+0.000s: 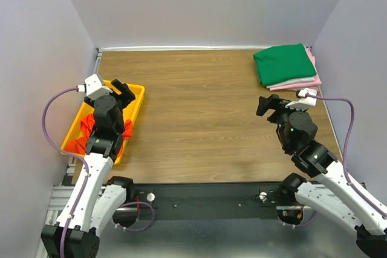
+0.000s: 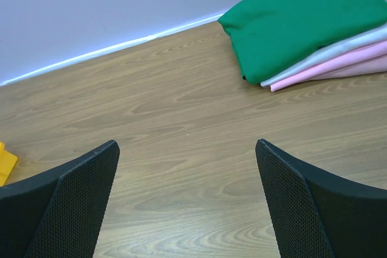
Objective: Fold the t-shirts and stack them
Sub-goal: Grab the tshirt from the pile
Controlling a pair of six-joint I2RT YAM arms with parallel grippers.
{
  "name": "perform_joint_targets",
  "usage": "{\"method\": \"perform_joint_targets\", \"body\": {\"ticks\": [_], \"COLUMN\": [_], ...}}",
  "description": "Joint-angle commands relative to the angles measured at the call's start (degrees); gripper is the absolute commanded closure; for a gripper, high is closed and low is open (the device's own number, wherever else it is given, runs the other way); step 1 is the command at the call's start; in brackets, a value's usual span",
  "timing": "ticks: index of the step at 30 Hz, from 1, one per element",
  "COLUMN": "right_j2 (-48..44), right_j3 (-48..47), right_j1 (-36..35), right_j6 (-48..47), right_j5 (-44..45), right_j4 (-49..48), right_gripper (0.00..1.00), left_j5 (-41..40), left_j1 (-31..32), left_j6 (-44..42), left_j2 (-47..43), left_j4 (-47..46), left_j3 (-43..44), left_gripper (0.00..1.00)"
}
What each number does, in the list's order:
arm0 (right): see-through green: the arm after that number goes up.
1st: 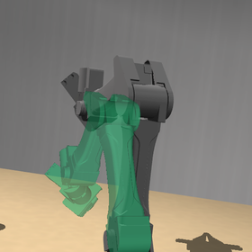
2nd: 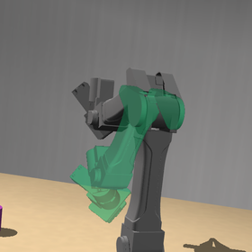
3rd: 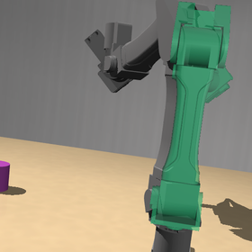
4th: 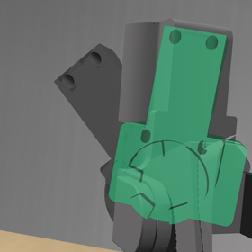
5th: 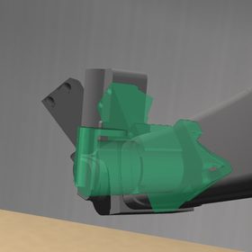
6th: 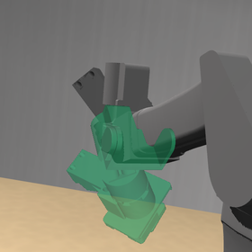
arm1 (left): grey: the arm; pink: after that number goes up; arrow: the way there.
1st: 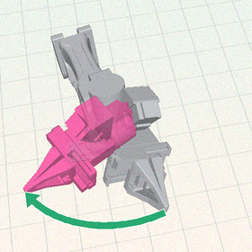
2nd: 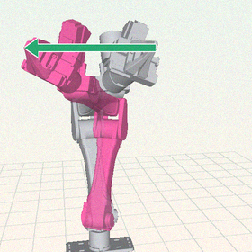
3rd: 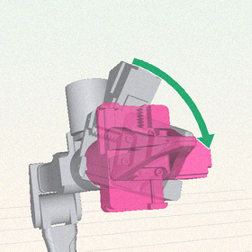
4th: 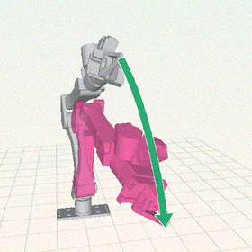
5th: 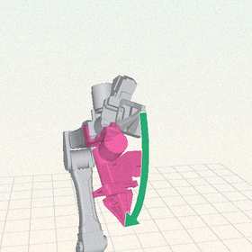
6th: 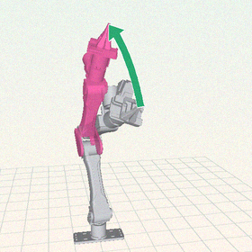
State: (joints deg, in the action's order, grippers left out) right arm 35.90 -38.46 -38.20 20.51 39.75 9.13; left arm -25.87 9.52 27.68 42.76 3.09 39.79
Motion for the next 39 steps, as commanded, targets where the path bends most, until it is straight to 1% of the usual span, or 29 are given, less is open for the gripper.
{"method": "perform_joint_targets", "body": {"ticks": [1, 4, 7, 10, 11, 13, 14, 16, 20, 25, 28, 31, 34, 35, 36, 37, 39], "right_j2": [0.13, 0.75, 1.89, 3.64, 4.17, 5.66, 6.11, 7.25, 8.13, 8.22, 7.26, 5.85, 5.23, 4.80, 4.62, 4.27, 4.00], "right_j3": [-0.04, -0.13, -0.39, -1.00, -1.35, -1.79, -2.06, -2.24, -2.06, -1.71, -1.27, -0.66, -0.22, -0.04, 0.14, 0.31, 0.57], "right_j1": [-0.21, -0.21, -0.21, -0.21, -0.21, -0.21, -0.21, -0.21, -0.21, -0.21, -0.21, -0.21, -0.21, -0.21, -0.21, -0.21, -0.21], "right_j6": [-0.12, 0.67, 1.98, 3.04, 3.65, 4.09, 4.44, 4.89, 5.24, 5.15, 5.06, 5.41, 5.59, 5.59, 5.59, 5.59, 5.59], "right_j5": [2.70, 3.58, 3.76, 4.55, 4.81, 4.55, 3.77, 3.06, 0.52, -1.42, -1.52, -0.90, -0.29, -0.20, -0.20, -0.02, 0.07], "right_j4": [0.89, 0.89, 0.89, 0.89, 0.89, 0.89, 0.89, 0.81, 0.89, 0.89, 0.89, 0.89, 0.98, 0.90, 0.89, 0.81, 0.90], "right_gripper": [0.00, 0.00, 0.00, 0.00, 0.00, 0.00, 0.00, 0.00, 0.00, 0.00, 0.00, 0.00, 0.00, 0.00, 0.00, 0.00, 0.00], "left_j5": [-3.58, -2.17, -4.80, -9.62, -10.25, -11.74, -13.92, -16.31, -14.93, -10.53, -9.91, -9.03, -8.24, -8.06, -7.80, -7.36, -6.74], "left_j1": [0.24, 0.24, 0.24, 0.33, 0.33, 0.24, 0.32, 0.32, 0.33, 0.33, 0.24, 0.32, 0.24, 0.32, 0.24, 0.32, 0.24], "left_j6": [0.88, -0.26, 1.05, 3.85, 4.57, 6.50, 9.38, 13.60, 17.83, 19.86, 21.01, 21.45, 21.89, 21.89, 21.80, 21.63, 21.10], "left_j2": [0.83, 1.71, 4.34, 8.99, 12.22, 15.75, 19.34, 22.78, 23.60, 20.88, 20.34, 19.64, 19.03, 18.76, 18.76, 18.59, 18.24], "left_j4": [0.77, 0.51, 2.61, 8.92, 10.60, 14.99, 19.89, 25.44, 27.06, 24.60, 25.03, 25.21, 24.86, 24.60, 24.51, 24.16, 23.54], "left_j3": [0.02, 0.02, 1.07, 3.35, 4.06, 6.95, 7.75, 9.16, 7.24, 2.84, 1.78, 0.64, -0.76, -1.03, -1.64, -1.82, -2.26], "left_gripper": [0.16, 0.16, 0.16, 0.16, 0.16, 0.15, 0.13, 0.11, 0.07, 0.07, 0.08, 0.10, 0.18, 0.22, 0.23, 0.30, 0.38]}}
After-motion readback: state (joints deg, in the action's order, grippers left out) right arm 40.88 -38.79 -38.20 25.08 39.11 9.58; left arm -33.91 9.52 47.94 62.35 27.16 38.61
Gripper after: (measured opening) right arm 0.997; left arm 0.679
